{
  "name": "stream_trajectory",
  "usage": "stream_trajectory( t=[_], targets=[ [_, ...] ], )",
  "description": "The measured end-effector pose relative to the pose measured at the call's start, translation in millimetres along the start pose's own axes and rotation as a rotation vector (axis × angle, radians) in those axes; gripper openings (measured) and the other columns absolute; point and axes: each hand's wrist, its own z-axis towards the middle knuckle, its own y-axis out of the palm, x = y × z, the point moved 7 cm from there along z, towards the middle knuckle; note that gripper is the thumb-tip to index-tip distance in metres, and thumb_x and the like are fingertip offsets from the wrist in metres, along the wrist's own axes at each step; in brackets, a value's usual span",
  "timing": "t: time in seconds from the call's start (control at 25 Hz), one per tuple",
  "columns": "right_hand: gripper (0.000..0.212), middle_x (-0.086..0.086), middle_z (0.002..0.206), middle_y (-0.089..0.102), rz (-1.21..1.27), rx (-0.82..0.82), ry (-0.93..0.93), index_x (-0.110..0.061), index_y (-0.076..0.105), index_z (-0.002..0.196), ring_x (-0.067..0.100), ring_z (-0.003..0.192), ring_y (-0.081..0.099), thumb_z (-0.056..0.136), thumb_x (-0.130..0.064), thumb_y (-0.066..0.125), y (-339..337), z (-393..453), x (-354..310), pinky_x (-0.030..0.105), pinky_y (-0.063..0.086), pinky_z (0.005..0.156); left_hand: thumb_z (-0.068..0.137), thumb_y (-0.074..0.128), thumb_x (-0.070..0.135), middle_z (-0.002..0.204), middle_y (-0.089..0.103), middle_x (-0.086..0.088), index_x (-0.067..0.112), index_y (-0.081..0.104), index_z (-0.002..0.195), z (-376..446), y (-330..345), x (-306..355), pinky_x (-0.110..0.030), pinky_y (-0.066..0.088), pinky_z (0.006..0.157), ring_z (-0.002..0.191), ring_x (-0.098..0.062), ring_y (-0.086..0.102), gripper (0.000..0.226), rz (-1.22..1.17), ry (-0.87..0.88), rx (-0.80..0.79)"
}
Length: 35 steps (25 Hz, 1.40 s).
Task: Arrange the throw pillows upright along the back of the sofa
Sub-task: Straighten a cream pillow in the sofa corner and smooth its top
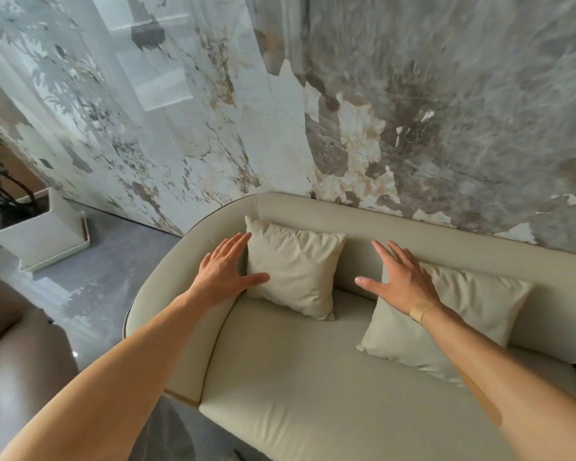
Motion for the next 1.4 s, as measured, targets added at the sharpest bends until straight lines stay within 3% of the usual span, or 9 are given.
stream_trajectory(
  t=[0.32, 0.56, 0.8, 0.96, 1.04, 1.16, 1.28, 1.4],
  targets=[
    [0.089, -0.002, 0.162, 0.012, -0.018, 0.059, 0.180, -0.039, 0.013, 0.152, 0.022, 0.149, 0.008, 0.078, -0.074, 0.050, 54.3, 49.3, -64.7, 0.055, 0.023, 0.114, 0.071, 0.054, 0.079, 0.162, 0.015, 0.010, 0.036, 0.007, 0.154, 100.4, -2.4, -102.0, -0.045, 0.015, 0.120, 0.149, -0.015, 0.012, 0.104, -0.038, 0.134, -0.101],
    [0.086, 0.001, 0.162, 0.016, -0.064, 0.096, 0.208, -0.035, 0.016, 0.152, 0.024, 0.148, 0.013, 0.081, -0.071, 0.049, 79.9, 110.3, -79.7, 0.053, 0.025, 0.114, 0.076, 0.054, 0.075, 0.162, 0.012, 0.009, 0.038, 0.004, 0.153, 159.3, 26.1, -130.9, -0.044, 0.014, 0.120, 0.149, -0.015, 0.011, 0.099, -0.053, 0.177, -0.150],
    [0.082, -0.001, 0.161, 0.018, -0.071, 0.043, 0.213, -0.032, 0.016, 0.153, 0.022, 0.147, 0.018, 0.085, -0.066, 0.049, 126.3, 203.3, -44.8, 0.048, 0.028, 0.113, 0.082, 0.055, 0.067, 0.163, 0.010, 0.009, 0.039, 0.008, 0.153, 245.9, 87.4, -154.4, -0.046, 0.013, 0.120, 0.150, -0.017, 0.010, 0.090, -0.009, 0.111, -0.178],
    [0.073, -0.001, 0.160, 0.023, -0.071, 0.012, 0.228, -0.031, 0.019, 0.153, 0.023, 0.145, 0.024, 0.091, -0.057, 0.048, 154.2, 260.7, -1.6, 0.048, 0.033, 0.111, 0.096, 0.047, 0.043, 0.162, 0.015, 0.009, 0.038, 0.018, 0.152, 305.9, 124.7, -173.1, -0.046, 0.015, 0.119, 0.148, -0.019, 0.016, 0.063, 0.032, 0.002, -0.154],
    [0.067, -0.001, 0.156, 0.032, -0.126, -0.034, 0.210, -0.030, 0.024, 0.152, 0.023, 0.142, 0.030, 0.093, -0.054, 0.047, 163.5, 285.4, 15.6, 0.046, 0.037, 0.108, 0.099, 0.043, 0.034, 0.162, 0.013, 0.010, 0.038, 0.019, 0.152, 331.2, 142.1, -184.1, -0.047, 0.020, 0.118, 0.148, -0.022, 0.019, 0.057, 0.041, -0.053, -0.165],
    [0.055, -0.003, 0.145, 0.049, -0.197, -0.061, 0.170, -0.027, 0.038, 0.146, 0.024, 0.132, 0.045, 0.095, -0.046, 0.048, 172.1, 310.6, 29.1, 0.041, 0.044, 0.100, 0.102, 0.038, 0.025, 0.163, 0.004, 0.013, 0.037, 0.014, 0.153, 358.1, 169.7, -198.2, -0.047, 0.024, 0.116, 0.149, -0.021, 0.015, 0.058, 0.184, -0.056, -0.307],
    [0.042, -0.003, 0.131, 0.059, -0.242, -0.051, 0.139, -0.027, 0.054, 0.135, 0.023, 0.117, 0.056, 0.094, -0.039, 0.053, 181.3, 327.5, 35.7, 0.035, 0.047, 0.087, 0.100, 0.046, 0.021, 0.157, 0.027, 0.011, 0.034, 0.033, 0.149, 380.4, 179.7, -208.0, -0.044, 0.039, 0.106, 0.140, -0.022, 0.032, 0.052, 0.206, -0.049, -0.287],
    [0.026, -0.002, 0.112, 0.067, -0.285, -0.025, 0.127, -0.025, 0.068, 0.114, 0.023, 0.104, 0.057, 0.091, -0.036, 0.059, 182.9, 335.4, 37.5, 0.034, 0.044, 0.077, 0.096, 0.056, 0.023, 0.131, 0.053, 0.006, 0.028, 0.055, 0.133, 391.4, 177.1, -206.4, -0.041, 0.049, 0.086, 0.121, -0.022, 0.048, 0.038, 0.195, -0.031, -0.182]
  ],
)
